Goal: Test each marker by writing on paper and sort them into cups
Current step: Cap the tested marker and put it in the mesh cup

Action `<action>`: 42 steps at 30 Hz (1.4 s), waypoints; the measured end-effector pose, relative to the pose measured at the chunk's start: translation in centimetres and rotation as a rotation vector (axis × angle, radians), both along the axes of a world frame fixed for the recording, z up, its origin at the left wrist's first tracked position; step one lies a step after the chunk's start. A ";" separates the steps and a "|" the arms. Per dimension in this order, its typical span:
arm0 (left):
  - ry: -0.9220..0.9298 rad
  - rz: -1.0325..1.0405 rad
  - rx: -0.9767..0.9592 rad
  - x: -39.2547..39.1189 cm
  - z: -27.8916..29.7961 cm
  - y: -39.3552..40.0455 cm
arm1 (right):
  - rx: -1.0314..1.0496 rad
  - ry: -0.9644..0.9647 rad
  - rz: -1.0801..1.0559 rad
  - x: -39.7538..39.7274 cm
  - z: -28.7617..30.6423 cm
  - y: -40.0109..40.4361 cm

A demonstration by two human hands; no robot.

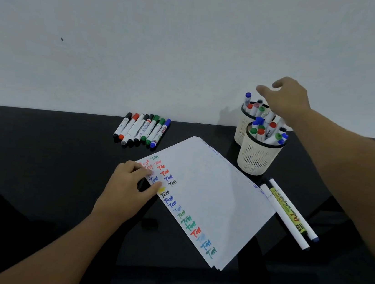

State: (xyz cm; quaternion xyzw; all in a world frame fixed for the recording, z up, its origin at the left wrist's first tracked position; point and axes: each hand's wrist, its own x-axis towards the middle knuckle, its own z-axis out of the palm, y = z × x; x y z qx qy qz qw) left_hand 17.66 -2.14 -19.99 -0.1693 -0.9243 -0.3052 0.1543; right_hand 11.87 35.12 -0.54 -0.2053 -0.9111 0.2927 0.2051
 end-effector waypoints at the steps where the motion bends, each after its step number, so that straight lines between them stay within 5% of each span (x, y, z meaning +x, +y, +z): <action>1: 0.003 -0.002 0.001 0.0 0.0 0.0 | 0.007 0.036 -0.001 0.3 -0.1 -0.3; 10: -0.018 -0.002 0.016 0.2 0.2 -0.1 | 0.383 0.305 0.287 2.6 -2.2 -9.1; 17: -0.013 -0.001 0.032 0.1 0.0 0.0 | 0.501 -0.150 0.677 1.5 -9.6 -18.1; 23: 0.001 -0.004 0.032 -0.1 -0.2 0.0 | 0.643 -0.338 0.692 -1.4 -13.5 -20.8; 38: 0.004 0.004 0.020 -0.2 -0.2 0.2 | 0.812 -0.275 0.662 -2.5 -13.6 -20.5; 42: -0.005 0.006 0.015 -0.2 -0.1 0.2 | 0.919 -0.104 0.673 -2.8 -13.5 -20.2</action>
